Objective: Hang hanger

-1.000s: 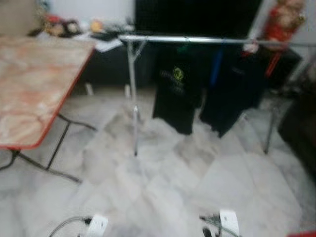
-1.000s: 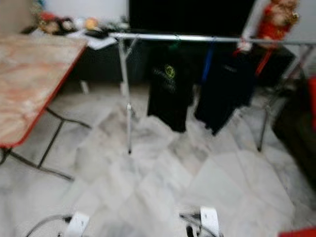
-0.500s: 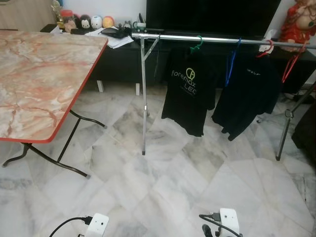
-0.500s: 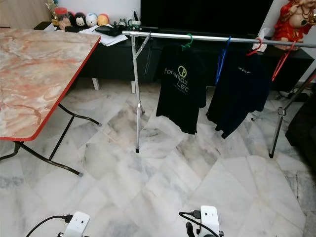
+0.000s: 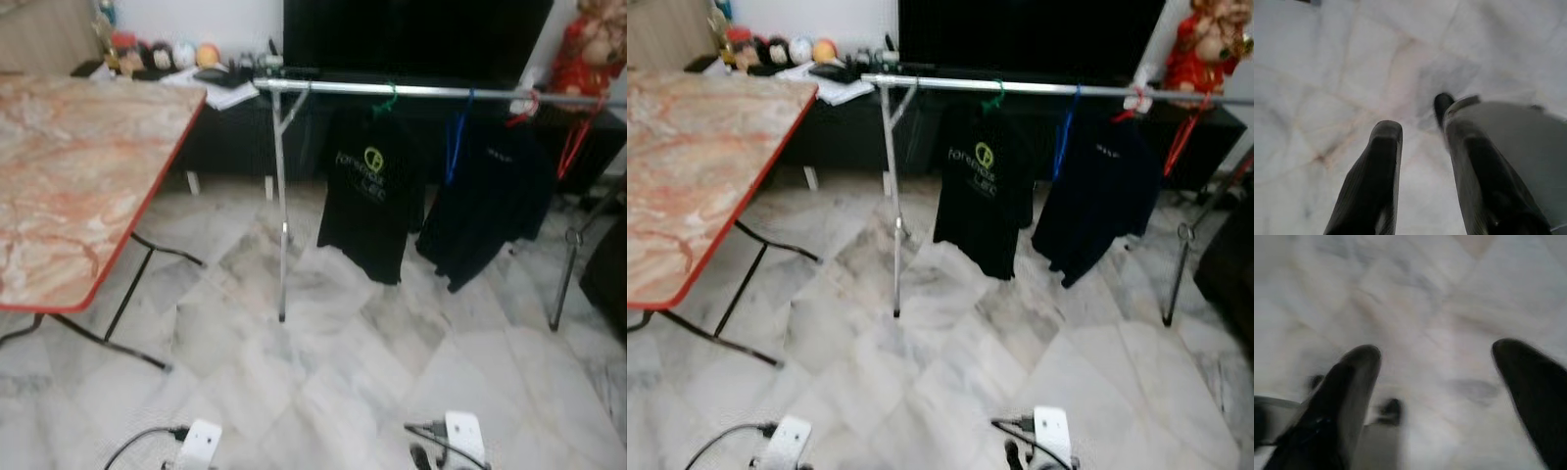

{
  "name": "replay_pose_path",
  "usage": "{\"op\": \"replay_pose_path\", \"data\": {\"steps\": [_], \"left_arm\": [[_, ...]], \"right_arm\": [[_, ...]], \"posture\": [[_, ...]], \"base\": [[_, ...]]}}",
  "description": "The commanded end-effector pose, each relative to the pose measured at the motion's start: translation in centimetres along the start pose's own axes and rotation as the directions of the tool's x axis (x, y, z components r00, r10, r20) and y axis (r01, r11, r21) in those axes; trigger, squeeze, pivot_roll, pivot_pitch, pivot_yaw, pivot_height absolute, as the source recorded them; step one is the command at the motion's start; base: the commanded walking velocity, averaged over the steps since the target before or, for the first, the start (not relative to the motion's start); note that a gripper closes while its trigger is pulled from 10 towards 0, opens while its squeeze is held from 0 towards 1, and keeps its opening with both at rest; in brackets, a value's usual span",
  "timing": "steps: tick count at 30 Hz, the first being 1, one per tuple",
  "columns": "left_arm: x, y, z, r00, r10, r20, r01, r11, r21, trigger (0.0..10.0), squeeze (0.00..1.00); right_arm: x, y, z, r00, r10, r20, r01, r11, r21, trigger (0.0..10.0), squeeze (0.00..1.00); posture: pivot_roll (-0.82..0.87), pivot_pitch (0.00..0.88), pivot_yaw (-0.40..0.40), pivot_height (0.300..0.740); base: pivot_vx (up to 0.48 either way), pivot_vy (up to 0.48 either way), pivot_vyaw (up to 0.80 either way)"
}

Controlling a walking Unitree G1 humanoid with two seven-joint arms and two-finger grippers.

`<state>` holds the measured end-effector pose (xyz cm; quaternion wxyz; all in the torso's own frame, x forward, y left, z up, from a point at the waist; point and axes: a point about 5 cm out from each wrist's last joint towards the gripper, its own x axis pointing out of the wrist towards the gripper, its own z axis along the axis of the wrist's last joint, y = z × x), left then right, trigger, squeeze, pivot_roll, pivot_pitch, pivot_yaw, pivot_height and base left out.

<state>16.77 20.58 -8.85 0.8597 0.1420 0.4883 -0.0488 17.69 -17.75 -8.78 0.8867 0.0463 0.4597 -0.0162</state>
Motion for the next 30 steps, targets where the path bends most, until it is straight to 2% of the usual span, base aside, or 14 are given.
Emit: {"op": "replay_pose_path", "data": {"steps": [1, 20, 24, 28, 30], "left_arm": [[0.13, -0.7, 0.59, 1.0, -0.018, 0.012, 0.018, 1.0, -0.009, 10.0, 0.0], [0.15, -0.61, 0.68, 1.0, -0.018, 0.01, 0.018, 1.0, -0.002, 10.0, 0.0], [0.16, -0.58, 0.75, 1.0, -0.018, 0.01, 0.018, 1.0, 0.003, 10.0, 0.0], [0.16, -0.55, 0.77, 1.0, -0.017, 0.01, 0.017, 1.0, 0.0, 10.0, 0.0], [0.17, -0.55, 0.81, 1.0, -0.017, 0.011, 0.017, 1.0, 0.001, 10.0, 0.0]], "right_arm": [[-0.34, -1.43, -0.8, 0.999, -0.038, -0.023, 0.038, 0.999, 0.017, 10.0, 0.0], [-0.31, -1.39, -0.69, 0.999, -0.032, -0.023, 0.033, 0.999, 0.004, 10.0, 0.0], [-0.28, -1.37, -0.58, 0.999, -0.024, -0.032, 0.022, 0.999, -0.045, 10.0, 0.0], [-0.27, -1.35, -0.54, 0.999, -0.025, -0.03, 0.023, 0.999, -0.039, 10.0, 0.0], [-0.25, -1.37, -0.5, 0.999, -0.023, -0.036, 0.021, 0.997, -0.07, 10.0, 0.0]], "posture": [[0.01, 0.0, -0.068, 0.74], [-0.01, 0.0, -0.06, 0.74], [-0.01, 0.0, -0.06, 0.74], [-0.01, 0.0, -0.06, 0.74], [-0.01, 0.0, -0.061, 0.74]], "base": [[0.281, 0.0, 0.0], [0.281, 0.0, 0.0], [0.284, 0.0, 0.0], [0.281, 0.0, 0.0], [0.281, 0.0, 0.49]]}}
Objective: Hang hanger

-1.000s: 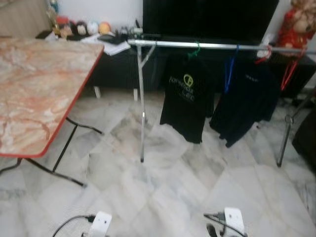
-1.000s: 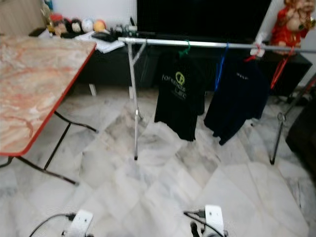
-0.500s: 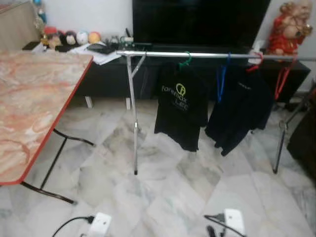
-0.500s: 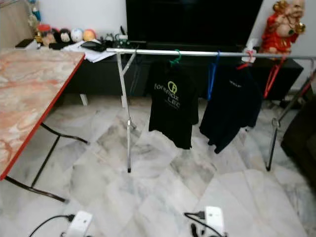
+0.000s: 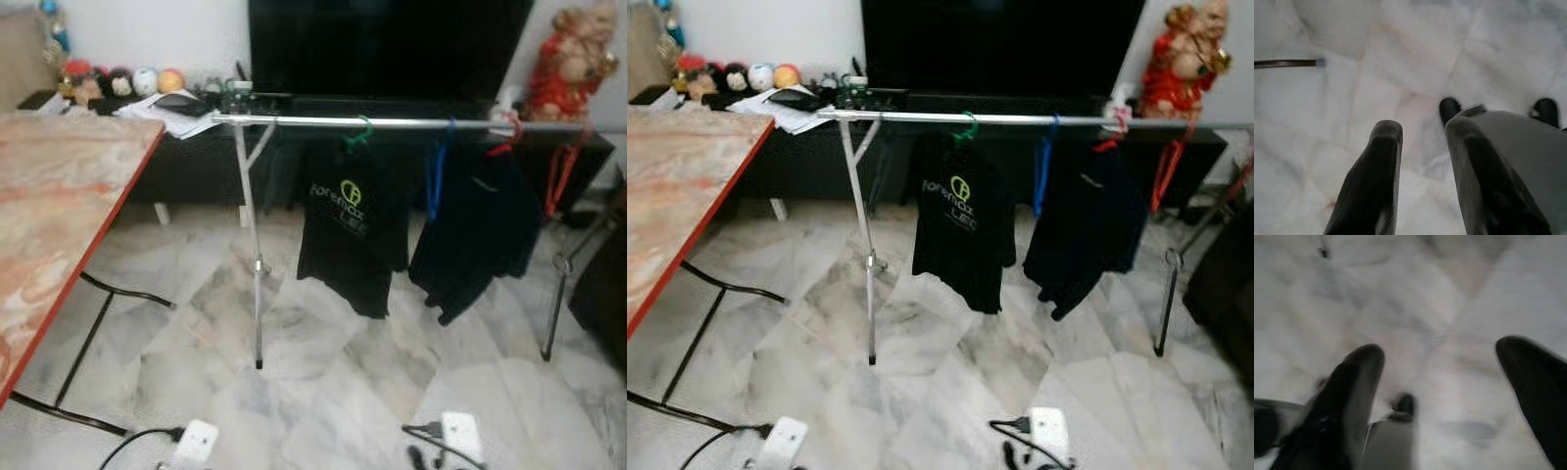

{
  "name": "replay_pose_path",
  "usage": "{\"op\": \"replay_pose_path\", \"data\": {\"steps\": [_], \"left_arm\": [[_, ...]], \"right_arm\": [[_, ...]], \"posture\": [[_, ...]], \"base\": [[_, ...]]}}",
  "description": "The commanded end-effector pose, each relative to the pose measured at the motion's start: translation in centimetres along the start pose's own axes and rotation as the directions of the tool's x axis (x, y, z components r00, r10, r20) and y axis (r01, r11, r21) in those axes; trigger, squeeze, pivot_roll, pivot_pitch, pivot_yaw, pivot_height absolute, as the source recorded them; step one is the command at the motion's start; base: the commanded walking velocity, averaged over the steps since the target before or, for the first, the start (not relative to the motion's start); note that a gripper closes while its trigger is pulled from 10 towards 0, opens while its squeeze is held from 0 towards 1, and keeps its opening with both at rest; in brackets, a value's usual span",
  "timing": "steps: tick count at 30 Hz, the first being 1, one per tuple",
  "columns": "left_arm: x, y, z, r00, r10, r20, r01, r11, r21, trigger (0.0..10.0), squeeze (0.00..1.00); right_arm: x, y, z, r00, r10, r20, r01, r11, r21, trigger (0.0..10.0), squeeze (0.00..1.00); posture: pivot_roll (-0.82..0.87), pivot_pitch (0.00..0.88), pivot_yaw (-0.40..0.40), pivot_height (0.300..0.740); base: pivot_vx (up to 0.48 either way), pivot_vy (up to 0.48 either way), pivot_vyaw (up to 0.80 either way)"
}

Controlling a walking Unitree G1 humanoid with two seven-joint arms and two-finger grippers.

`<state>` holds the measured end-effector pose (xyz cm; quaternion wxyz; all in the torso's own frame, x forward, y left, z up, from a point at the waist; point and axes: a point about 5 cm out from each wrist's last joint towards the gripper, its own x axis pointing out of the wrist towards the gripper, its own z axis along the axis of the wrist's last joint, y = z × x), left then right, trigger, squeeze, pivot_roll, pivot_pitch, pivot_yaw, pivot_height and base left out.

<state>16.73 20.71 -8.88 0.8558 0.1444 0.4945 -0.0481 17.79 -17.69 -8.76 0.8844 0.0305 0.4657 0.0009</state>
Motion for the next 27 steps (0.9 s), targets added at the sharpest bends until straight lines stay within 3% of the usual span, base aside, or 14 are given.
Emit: {"op": "replay_pose_path", "data": {"steps": [1, 13, 16, 21, 27], "left_arm": [[0.15, -0.65, 0.9, 0.999, -0.018, 0.026, 0.018, 1.0, -0.003, 10.0, 0.0], [0.15, -0.69, 0.88, 1.0, -0.018, 0.025, 0.018, 1.0, -0.006, 10.0, 0.0], [0.14, -0.72, 0.83, 1.0, -0.018, 0.025, 0.018, 1.0, -0.007, 10.0, 0.0], [0.13, -0.75, 0.73, 1.0, -0.015, 0.022, 0.015, 1.0, -0.014, 10.0, 0.0], [0.13, -0.78, 0.71, 1.0, -0.019, 0.022, 0.019, 1.0, -0.006, 10.0, 0.0]], "right_arm": [[-0.31, -1.41, -0.64, 0.999, -0.037, -0.023, 0.036, 0.999, -0.03, 10.0, 0.0], [-0.32, -1.43, -0.76, 0.999, -0.04, -0.027, 0.04, 0.999, -0.001, 10.0, 0.0], [-0.32, -1.42, -0.69, 0.999, -0.032, -0.026, 0.031, 0.999, -0.041, 10.0, 0.0], [-0.34, -1.48, -0.76, 0.999, -0.038, -0.027, 0.037, 0.999, -0.04, 10.0, 0.0], [-0.35, -1.49, -0.84, 0.999, -0.04, -0.032, 0.039, 0.998, -0.042, 10.0, 0.0]], "posture": [[-0.01, 0.0, -0.061, 0.74], [0.0, 0.0, -0.067, 0.74], [0.0, 0.0, -0.068, 0.74], [0.0, 0.0, -0.068, 0.74], [0.0, 0.0, -0.071, 0.74]], "base": [[0.281, 0.0, 0.54], [0.279, 0.0, 0.05], [0.276, 0.0, 0.0], [0.272, 0.0, 0.8], [0.266, 0.0, 0.0]]}}
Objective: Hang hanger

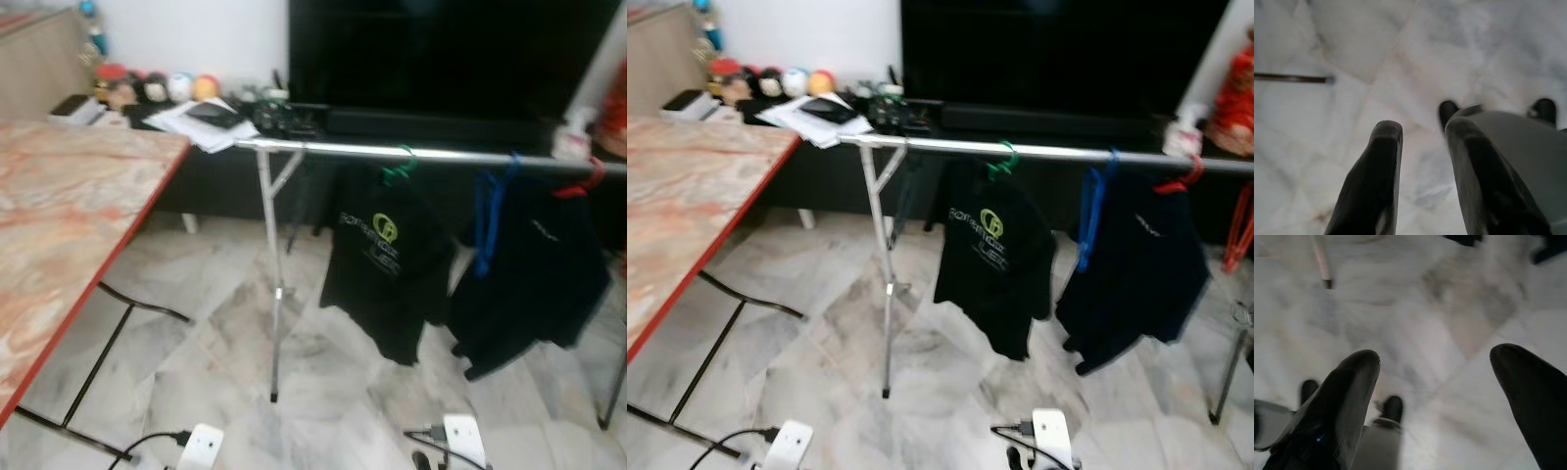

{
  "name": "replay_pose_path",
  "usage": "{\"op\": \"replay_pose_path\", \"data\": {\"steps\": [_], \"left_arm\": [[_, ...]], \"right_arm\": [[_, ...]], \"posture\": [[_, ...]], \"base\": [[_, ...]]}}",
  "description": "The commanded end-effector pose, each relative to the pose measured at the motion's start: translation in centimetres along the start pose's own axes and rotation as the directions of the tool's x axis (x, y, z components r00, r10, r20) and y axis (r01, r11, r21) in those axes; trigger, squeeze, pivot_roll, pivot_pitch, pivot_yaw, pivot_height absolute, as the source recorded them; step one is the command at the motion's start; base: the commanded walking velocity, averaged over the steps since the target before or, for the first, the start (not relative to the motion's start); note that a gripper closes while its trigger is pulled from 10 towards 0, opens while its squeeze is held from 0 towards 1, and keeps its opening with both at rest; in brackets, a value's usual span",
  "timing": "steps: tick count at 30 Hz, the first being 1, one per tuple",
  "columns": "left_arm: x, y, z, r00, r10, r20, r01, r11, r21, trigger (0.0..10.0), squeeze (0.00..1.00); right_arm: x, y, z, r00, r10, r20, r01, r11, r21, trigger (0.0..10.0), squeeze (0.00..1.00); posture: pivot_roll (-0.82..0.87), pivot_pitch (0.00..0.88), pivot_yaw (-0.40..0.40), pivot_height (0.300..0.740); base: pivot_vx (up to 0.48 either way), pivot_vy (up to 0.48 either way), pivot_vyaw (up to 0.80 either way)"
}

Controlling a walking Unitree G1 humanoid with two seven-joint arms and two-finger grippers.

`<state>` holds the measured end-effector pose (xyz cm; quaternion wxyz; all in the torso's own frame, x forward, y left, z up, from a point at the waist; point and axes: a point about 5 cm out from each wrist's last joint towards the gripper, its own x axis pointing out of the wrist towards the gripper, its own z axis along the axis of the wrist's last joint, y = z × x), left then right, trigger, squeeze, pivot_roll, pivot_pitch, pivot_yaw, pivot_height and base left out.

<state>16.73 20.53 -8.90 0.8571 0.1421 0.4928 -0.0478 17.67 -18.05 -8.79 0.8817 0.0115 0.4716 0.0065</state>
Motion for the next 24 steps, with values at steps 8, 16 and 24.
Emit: {"op": "replay_pose_path", "data": {"steps": [8, 16, 24], "left_arm": [[0.12, -0.6, 0.67, 1.0, -0.019, 0.017, 0.019, 1.0, 0.004, 10.0, 0.0], [0.12, -0.61, 0.66, 1.0, -0.021, 0.016, 0.021, 1.0, 0.011, 10.0, 0.0], [0.12, -0.64, 0.64, 1.0, -0.027, 0.015, 0.027, 0.999, 0.021, 10.0, 0.0]], "right_arm": [[-0.3, -1.12, -0.88, 0.999, -0.048, -0.017, 0.048, 0.998, 0.04, 10.0, 0.0], [-0.3, -1.07, -0.86, 0.999, -0.046, -0.01, 0.047, 0.998, 0.052, 10.0, 0.0], [-0.31, -1.01, -0.8, 0.999, -0.047, 0.01, 0.046, 0.995, 0.094, 10.0, 0.0]], "posture": [[0.0, 0.0, -0.066, 0.74], [-0.01, 0.0, -0.065, 0.74], [-0.02, 0.0, -0.056, 0.74]], "base": [[0.259, 0.0, 0.0], [0.22, 0.0, 0.0], [0.0, 0.0, 0.0]]}}
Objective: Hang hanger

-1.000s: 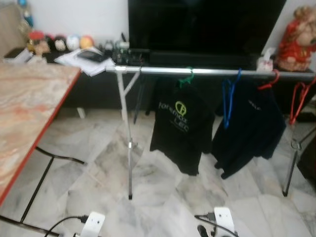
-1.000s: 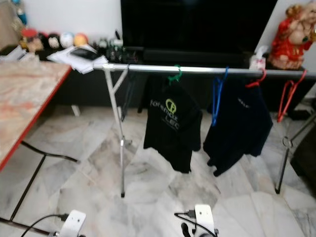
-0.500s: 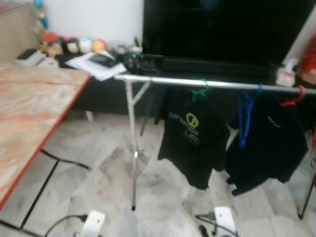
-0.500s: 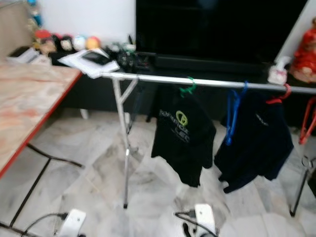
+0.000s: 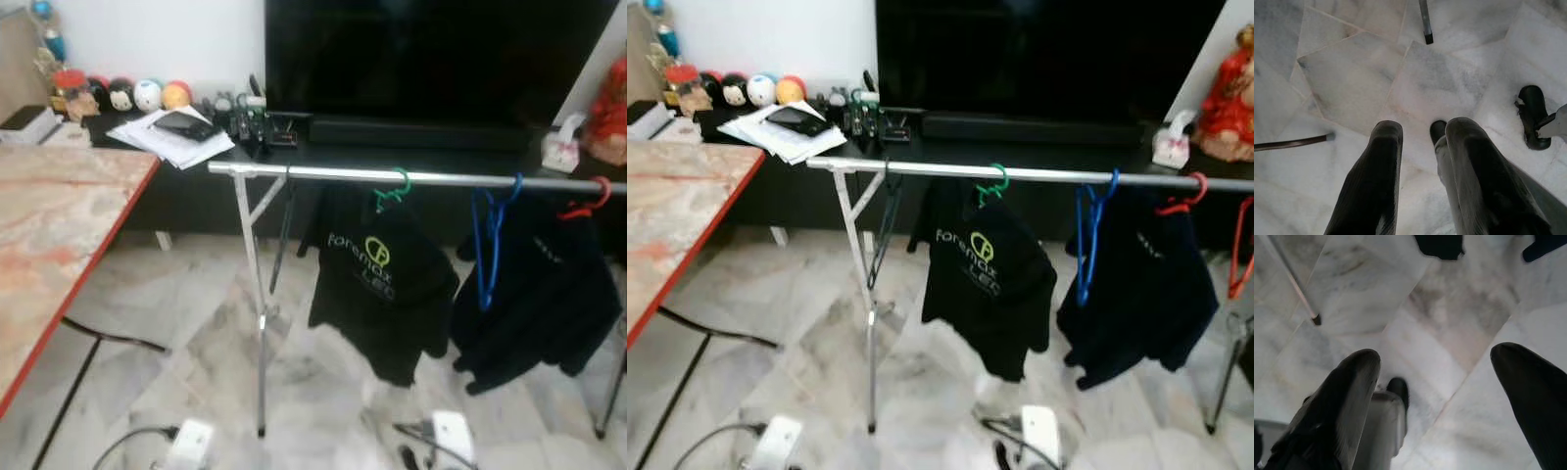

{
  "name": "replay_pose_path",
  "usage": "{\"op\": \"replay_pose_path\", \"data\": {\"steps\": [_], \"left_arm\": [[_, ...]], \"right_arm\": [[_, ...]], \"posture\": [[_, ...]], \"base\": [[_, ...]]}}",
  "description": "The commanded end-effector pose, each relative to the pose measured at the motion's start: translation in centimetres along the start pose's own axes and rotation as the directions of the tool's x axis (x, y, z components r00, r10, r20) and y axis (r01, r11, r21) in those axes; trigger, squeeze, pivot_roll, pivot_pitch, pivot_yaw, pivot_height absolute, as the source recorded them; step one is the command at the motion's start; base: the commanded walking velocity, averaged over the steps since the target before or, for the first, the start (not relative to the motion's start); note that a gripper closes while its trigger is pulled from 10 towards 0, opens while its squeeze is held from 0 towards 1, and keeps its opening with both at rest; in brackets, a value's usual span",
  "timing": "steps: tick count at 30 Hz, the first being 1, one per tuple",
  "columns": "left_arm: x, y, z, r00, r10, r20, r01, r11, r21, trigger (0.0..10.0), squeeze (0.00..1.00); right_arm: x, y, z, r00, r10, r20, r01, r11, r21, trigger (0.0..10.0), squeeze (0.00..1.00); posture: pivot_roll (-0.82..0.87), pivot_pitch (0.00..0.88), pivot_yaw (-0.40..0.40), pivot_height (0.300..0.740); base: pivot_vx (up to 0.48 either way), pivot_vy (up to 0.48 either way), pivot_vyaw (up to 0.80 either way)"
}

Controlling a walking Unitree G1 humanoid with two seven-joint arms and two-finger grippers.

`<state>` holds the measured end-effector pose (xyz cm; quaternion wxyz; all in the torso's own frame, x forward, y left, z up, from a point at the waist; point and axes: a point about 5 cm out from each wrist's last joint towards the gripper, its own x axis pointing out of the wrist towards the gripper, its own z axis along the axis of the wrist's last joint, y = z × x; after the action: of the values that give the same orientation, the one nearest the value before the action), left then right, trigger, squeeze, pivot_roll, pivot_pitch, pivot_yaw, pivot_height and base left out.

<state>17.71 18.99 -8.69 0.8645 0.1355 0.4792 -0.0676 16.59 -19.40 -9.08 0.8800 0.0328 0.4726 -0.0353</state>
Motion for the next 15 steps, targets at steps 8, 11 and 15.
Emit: {"op": "replay_pose_path", "data": {"steps": [8, 11, 15], "left_arm": [[-0.15, 0.61, -0.71, 1.0, 0.009, -0.022, -0.009, 1.0, 0.011, 10.0, 0.0], [-0.16, 0.64, -0.72, 1.0, 0.008, -0.021, -0.008, 1.0, 0.01, 10.0, 0.0], [-0.16, 0.72, -0.7, 1.0, 0.01, -0.021, -0.01, 1.0, 0.01, 10.0, 0.0]], "right_arm": [[0.06, 0.39, 0.21, 1.0, 0.004, 0.015, -0.005, 0.999, 0.033, 10.0, 0.0], [0.07, 0.44, 0.21, 1.0, 0.006, 0.017, -0.006, 0.999, 0.033, 10.0, 0.0], [0.08, 0.51, 0.24, 1.0, 0.008, 0.017, -0.009, 0.999, 0.033, 10.0, 0.0]], "posture": [[-0.02, 0.0, -0.056, 0.74], [-0.02, 0.0, -0.055, 0.74], [-0.02, 0.0, -0.052, 0.74]], "base": [[0.25, 0.0, 0.0], [0.308, 0.0, 0.0], [0.337, 0.0, 0.0]]}}
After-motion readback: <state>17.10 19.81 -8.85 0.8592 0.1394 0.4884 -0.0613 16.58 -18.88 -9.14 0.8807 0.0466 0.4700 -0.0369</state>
